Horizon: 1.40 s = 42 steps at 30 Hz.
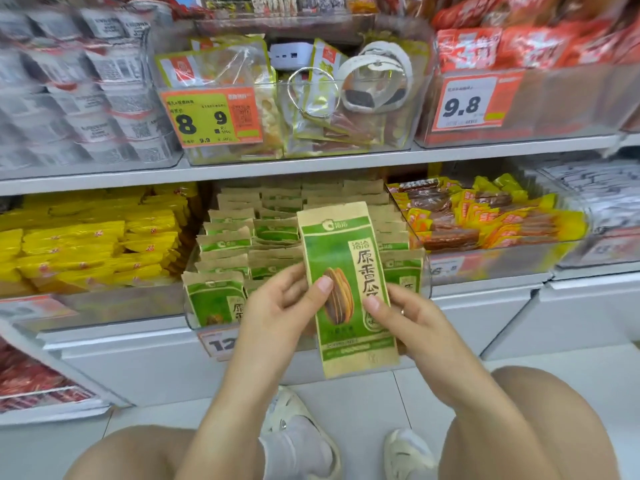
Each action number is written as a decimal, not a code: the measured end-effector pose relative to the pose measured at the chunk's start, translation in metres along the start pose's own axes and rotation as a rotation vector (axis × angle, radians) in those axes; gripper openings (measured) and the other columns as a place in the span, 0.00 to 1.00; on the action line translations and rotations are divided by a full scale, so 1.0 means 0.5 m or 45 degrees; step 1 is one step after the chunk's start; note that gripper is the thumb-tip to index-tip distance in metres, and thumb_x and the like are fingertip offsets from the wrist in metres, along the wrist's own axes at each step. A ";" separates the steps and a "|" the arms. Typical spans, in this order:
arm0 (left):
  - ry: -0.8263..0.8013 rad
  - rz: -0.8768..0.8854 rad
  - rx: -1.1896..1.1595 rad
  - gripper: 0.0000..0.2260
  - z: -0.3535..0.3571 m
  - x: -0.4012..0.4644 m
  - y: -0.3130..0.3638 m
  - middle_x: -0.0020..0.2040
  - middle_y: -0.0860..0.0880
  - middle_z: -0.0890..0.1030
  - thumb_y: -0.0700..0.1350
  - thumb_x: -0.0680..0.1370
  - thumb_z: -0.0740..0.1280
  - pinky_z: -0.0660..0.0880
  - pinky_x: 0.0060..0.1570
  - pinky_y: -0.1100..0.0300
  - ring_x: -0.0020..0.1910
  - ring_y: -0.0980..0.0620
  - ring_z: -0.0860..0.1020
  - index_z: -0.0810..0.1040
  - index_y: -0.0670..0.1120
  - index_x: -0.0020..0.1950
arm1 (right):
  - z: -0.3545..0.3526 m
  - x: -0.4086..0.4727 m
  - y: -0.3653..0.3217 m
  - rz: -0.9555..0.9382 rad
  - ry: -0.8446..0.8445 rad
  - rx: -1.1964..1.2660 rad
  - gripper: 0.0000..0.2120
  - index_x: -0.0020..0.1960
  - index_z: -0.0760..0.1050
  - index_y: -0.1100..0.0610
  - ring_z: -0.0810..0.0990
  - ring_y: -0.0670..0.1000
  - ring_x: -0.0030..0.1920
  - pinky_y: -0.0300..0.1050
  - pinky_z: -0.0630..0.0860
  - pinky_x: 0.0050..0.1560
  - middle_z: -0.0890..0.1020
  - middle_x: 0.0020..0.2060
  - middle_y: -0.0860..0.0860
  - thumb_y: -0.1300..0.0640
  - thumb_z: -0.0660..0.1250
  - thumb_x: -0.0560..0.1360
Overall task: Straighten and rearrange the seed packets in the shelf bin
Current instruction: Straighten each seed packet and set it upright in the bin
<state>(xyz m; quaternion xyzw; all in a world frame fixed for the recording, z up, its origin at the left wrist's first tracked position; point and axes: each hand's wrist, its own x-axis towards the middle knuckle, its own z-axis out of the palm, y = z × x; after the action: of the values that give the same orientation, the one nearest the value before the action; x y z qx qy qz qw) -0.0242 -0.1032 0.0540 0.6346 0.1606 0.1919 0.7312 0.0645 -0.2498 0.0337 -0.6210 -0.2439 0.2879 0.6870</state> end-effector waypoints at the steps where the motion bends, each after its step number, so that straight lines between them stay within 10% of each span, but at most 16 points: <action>1: 0.013 -0.023 -0.021 0.17 -0.002 -0.010 -0.010 0.52 0.48 0.86 0.45 0.73 0.68 0.81 0.46 0.59 0.51 0.50 0.84 0.80 0.45 0.61 | 0.006 -0.015 0.011 0.033 0.018 0.030 0.12 0.56 0.80 0.56 0.84 0.49 0.46 0.40 0.79 0.42 0.86 0.47 0.53 0.53 0.65 0.76; 6: 0.048 -0.070 -0.086 0.15 -0.004 -0.053 -0.038 0.49 0.45 0.86 0.46 0.74 0.67 0.79 0.43 0.61 0.45 0.51 0.84 0.81 0.43 0.58 | 0.038 -0.070 0.043 0.094 0.120 0.157 0.13 0.55 0.82 0.47 0.83 0.54 0.54 0.55 0.78 0.54 0.85 0.51 0.54 0.46 0.63 0.75; 18: 0.489 0.031 0.031 0.09 0.022 -0.101 -0.111 0.48 0.50 0.84 0.41 0.76 0.72 0.77 0.44 0.64 0.49 0.53 0.83 0.73 0.46 0.52 | 0.093 -0.117 0.086 -0.052 0.220 0.087 0.12 0.58 0.80 0.51 0.82 0.48 0.54 0.37 0.77 0.51 0.84 0.52 0.50 0.56 0.68 0.75; 27: 0.325 -0.193 -0.266 0.25 0.027 -0.117 -0.113 0.44 0.53 0.84 0.54 0.63 0.77 0.78 0.43 0.58 0.41 0.55 0.82 0.72 0.44 0.52 | 0.102 -0.126 0.096 -0.061 0.189 -0.046 0.19 0.59 0.78 0.51 0.81 0.46 0.55 0.43 0.78 0.52 0.84 0.53 0.47 0.52 0.69 0.68; 35: 0.228 -0.164 -0.252 0.19 0.026 -0.128 -0.121 0.39 0.53 0.79 0.55 0.64 0.72 0.72 0.43 0.59 0.41 0.54 0.77 0.73 0.46 0.47 | 0.118 -0.069 0.053 -0.013 0.305 0.084 0.23 0.47 0.74 0.62 0.81 0.42 0.46 0.38 0.77 0.53 0.81 0.40 0.46 0.44 0.73 0.67; 42: 0.241 -0.165 -0.295 0.21 0.016 -0.126 -0.126 0.40 0.47 0.76 0.60 0.61 0.69 0.70 0.42 0.57 0.43 0.49 0.74 0.75 0.47 0.46 | 0.134 -0.053 0.041 0.030 0.288 0.114 0.12 0.47 0.73 0.63 0.78 0.43 0.41 0.37 0.76 0.49 0.77 0.37 0.48 0.54 0.67 0.74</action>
<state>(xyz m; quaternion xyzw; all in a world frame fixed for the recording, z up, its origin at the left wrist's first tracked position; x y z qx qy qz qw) -0.0705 -0.1480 -0.0078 0.5134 0.2461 0.2203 0.7920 -0.0027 -0.2191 0.0211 -0.6210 -0.1444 0.2346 0.7338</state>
